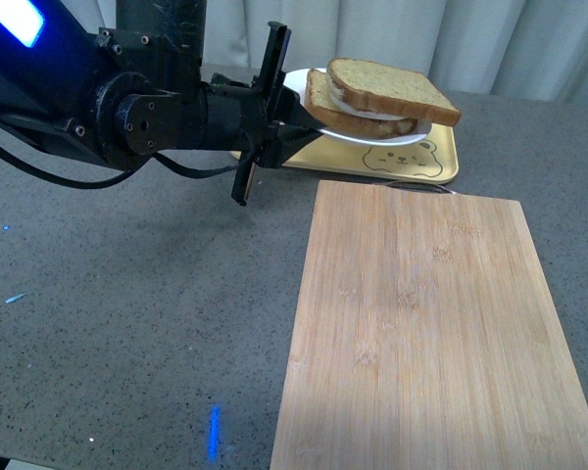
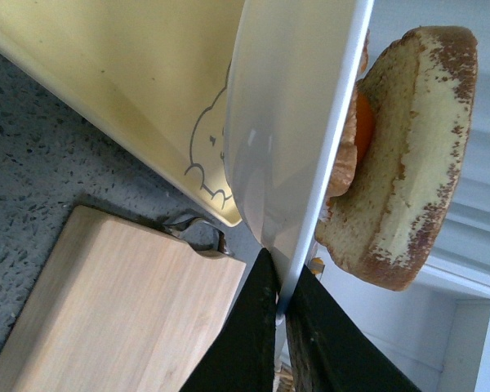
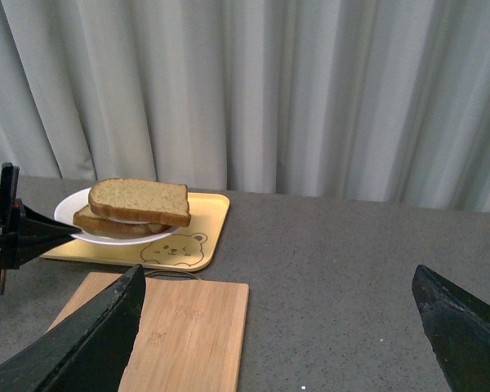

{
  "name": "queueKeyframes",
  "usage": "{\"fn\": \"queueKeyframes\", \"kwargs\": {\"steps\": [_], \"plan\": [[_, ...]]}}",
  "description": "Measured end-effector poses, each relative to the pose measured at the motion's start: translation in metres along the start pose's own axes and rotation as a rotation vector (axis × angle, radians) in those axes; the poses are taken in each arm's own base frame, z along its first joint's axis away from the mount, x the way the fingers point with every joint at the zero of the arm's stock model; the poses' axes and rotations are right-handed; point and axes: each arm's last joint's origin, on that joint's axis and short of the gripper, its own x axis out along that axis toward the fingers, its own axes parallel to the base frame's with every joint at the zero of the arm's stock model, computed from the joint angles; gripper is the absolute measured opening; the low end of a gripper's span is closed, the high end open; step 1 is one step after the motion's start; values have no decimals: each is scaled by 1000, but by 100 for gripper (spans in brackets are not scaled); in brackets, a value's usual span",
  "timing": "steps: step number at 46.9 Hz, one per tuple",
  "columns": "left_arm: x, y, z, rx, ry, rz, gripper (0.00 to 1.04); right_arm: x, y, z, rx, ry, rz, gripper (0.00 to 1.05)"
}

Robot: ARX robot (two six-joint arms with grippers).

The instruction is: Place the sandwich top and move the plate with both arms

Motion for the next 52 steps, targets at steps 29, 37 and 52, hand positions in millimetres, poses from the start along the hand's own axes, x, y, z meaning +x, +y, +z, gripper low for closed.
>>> {"fn": "queueKeyframes", "kwargs": {"steps": [29,37,52], "plan": [[-28,0,-3,-18,-1,34,73,0,0,0,0,0,0,95],[-79,-24,-25,112,-89,122,98,0,0,0,0,0,0,95],[-143,-9,-48,1013,-886,329,60,0,0,0,0,0,0,95]]}}
